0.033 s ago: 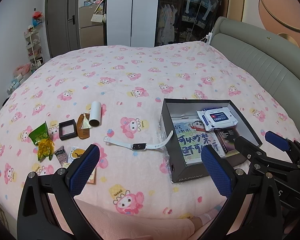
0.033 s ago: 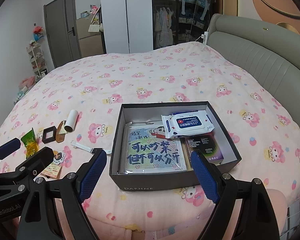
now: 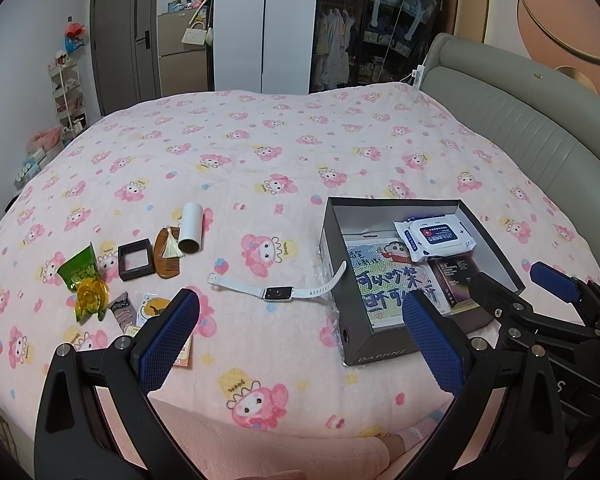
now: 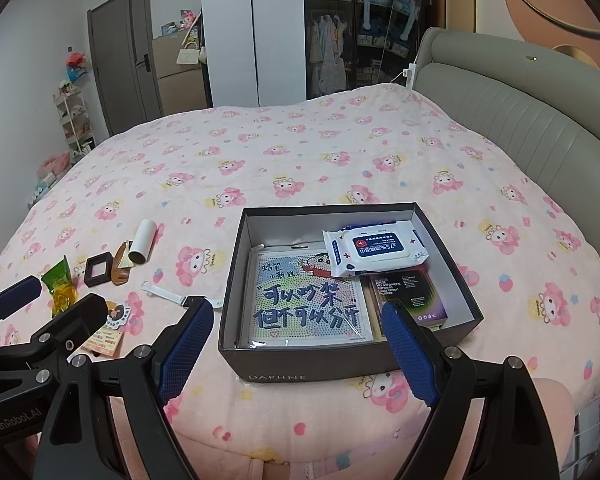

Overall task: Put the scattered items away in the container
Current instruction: 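Move the left tool toward the white smartwatch on the bed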

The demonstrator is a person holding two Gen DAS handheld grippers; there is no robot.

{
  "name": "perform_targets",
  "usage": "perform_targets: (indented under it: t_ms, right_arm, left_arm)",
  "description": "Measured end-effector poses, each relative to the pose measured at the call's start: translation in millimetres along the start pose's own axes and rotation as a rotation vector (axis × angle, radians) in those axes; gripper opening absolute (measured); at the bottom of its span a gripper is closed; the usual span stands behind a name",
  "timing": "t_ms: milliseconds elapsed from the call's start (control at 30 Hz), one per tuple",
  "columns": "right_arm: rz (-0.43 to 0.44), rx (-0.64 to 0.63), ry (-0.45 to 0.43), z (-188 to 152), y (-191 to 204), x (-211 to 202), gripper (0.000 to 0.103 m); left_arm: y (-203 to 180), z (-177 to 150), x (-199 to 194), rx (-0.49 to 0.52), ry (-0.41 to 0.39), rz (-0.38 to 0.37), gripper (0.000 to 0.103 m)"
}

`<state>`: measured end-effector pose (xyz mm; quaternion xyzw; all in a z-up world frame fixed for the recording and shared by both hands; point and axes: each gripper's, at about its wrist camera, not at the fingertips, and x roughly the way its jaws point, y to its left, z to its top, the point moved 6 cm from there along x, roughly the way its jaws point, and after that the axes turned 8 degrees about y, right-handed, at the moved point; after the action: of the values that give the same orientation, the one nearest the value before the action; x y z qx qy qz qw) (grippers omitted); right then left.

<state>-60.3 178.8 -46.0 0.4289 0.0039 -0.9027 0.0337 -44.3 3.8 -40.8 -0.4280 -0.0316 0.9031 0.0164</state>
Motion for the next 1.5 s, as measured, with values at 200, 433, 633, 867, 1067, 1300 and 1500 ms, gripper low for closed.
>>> perform_targets:
  t_ms: [200,433,633,867,1067,1300,1500]
  right_arm:
    - [0.005,0.002,0.008,-0.7,2.3,3.6,0.085]
    - [-0.003,-0.012,0.009,0.0,4.8,11.1,0.085]
    - [-0.017,-0.027,0.006,7.4,9.9,11.8,0.085]
    - [-0.03,-0.07,-0.02,38.4,20.5,25.8,0.085]
    - [0.017,-0.153,0.003,74.6,35.6,62.0,0.085]
    - [0.055,-0.218,0.157,87.2,45.6,133.6,0.085]
    - [0.127,-0.224,0.26,62.8,57.8,171.1,0.085]
  left_arm:
    - [-3.3,-0.3,2.0,0.009,0.008,0.013,0.102]
    - [1.3,3.8,6.0,-0.003,0.017,-0.003,0.102]
    - [4.5,12.1,13.3,0.002,0.014,-0.005,0.102]
    - [14.4,43.6,30.2,0.002,-0.008,-0.005,0.102]
    - [27.1,76.6,65.6,0.0,-0.001,-0.005,0.102]
    - [43.8,86.2,131.7,-0.009,0.091,0.005,0.097]
    - [67.0,59.1,187.5,-0.107,0.222,-0.038,0.094]
